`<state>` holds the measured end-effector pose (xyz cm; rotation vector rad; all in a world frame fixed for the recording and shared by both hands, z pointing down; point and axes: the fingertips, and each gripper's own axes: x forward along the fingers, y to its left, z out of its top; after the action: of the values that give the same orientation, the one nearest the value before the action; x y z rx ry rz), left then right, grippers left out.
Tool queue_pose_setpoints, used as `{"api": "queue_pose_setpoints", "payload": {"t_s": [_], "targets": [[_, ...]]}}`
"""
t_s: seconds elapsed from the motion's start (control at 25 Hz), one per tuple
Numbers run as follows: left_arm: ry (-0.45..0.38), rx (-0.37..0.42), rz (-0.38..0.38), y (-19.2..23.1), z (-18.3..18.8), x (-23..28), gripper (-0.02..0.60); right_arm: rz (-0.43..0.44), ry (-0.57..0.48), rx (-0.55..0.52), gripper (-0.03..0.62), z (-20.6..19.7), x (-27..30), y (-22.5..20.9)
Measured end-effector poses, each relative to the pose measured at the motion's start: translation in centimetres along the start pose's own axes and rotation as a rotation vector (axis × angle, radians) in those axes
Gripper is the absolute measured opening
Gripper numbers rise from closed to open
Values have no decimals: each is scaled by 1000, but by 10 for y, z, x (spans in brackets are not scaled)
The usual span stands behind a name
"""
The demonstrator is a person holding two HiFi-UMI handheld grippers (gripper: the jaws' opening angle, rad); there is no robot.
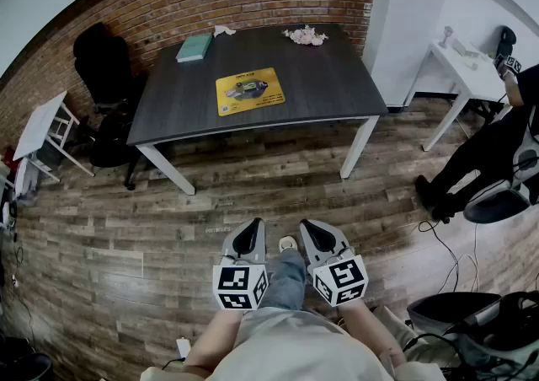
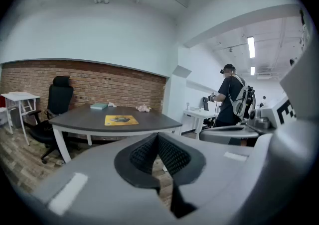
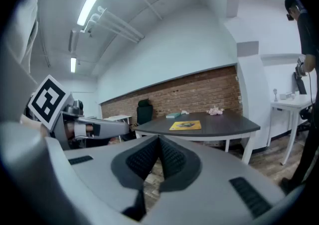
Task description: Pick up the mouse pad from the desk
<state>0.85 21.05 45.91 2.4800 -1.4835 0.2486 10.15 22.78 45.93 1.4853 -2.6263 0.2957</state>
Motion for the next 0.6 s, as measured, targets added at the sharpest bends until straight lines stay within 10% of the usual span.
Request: {"api": "queue_pose_setpoints", "payload": {"t_s": [0.6], "targets": [[-14,-55,85,41,-20,-123,9,52,-1,-101,2,10,-46,105]]}}
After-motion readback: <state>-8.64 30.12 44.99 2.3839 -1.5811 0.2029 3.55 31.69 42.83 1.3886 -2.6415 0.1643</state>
